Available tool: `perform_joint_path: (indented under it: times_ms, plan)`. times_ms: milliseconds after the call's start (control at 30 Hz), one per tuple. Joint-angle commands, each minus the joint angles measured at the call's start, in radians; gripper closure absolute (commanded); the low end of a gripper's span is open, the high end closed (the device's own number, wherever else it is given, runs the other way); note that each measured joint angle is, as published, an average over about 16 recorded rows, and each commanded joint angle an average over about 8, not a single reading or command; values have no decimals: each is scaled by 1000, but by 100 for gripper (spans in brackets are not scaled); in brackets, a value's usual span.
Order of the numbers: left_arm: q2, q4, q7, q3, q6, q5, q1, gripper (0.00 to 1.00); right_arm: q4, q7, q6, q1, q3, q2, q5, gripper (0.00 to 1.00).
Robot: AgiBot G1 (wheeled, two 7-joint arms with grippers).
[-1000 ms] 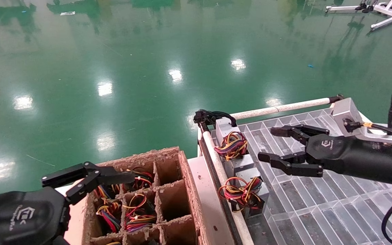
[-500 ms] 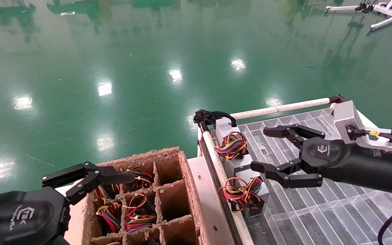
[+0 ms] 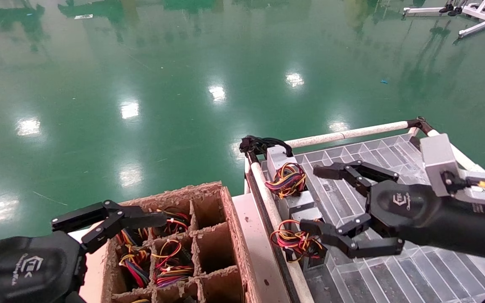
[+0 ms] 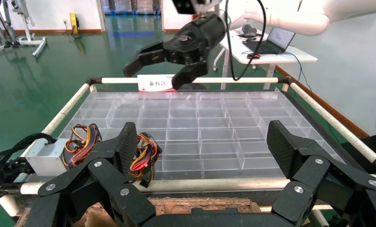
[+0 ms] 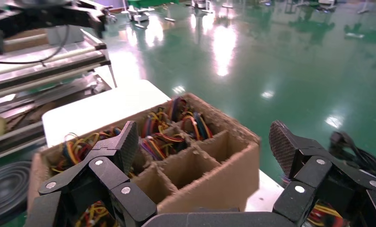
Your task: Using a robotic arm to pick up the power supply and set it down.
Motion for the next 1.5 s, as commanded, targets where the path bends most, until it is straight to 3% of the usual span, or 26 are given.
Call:
perform_joint_path:
  times_ms: [33,833,1500]
  plan:
    - [0,0,0,0,0,0,0,0,39,12,3,-21,13,8,10,0]
    - [0,0,0,1,0,0,0,0,474,150,38,-260,164,93,126,0]
    - [0,0,0,1,-1,-1,0,0,480,151,40,-264,167,95,129,0]
